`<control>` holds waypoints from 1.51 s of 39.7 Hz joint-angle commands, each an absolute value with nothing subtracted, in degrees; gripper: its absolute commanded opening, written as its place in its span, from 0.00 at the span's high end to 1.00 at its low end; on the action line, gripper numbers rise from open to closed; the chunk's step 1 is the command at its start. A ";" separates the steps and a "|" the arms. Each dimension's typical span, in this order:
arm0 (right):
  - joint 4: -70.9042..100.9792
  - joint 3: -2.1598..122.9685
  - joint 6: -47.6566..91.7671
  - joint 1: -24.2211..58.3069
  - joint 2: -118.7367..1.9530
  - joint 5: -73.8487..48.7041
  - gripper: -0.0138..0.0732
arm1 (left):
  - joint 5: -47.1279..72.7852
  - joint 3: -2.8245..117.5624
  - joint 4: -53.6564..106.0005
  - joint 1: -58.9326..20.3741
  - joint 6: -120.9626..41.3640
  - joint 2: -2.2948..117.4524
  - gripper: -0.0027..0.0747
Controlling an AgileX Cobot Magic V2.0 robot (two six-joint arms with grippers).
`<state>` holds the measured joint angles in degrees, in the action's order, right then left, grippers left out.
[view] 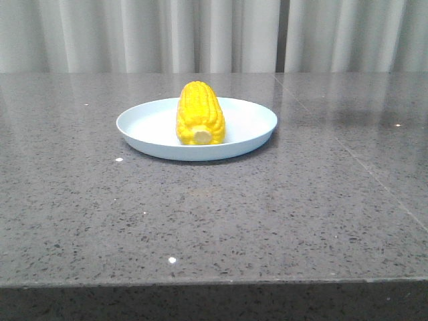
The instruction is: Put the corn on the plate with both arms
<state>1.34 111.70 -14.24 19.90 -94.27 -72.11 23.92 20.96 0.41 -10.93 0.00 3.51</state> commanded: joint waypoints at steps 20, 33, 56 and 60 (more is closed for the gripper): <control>1.35 70.66 -7.97 6.54 -64.28 -55.91 0.91 | 19.14 22.45 0.57 -11.33 0.00 4.08 0.99; -2.22 41.19 -6.75 6.54 -42.04 -35.62 0.92 | 19.14 22.45 0.57 -11.33 0.00 4.08 0.99; -2.22 21.00 -6.75 6.54 -7.78 -21.93 0.92 | 19.14 22.45 0.57 -11.33 0.00 4.08 0.99; -2.22 21.00 -6.75 6.54 -7.78 -22.10 0.92 | 19.14 22.45 0.57 -11.33 0.00 4.08 0.99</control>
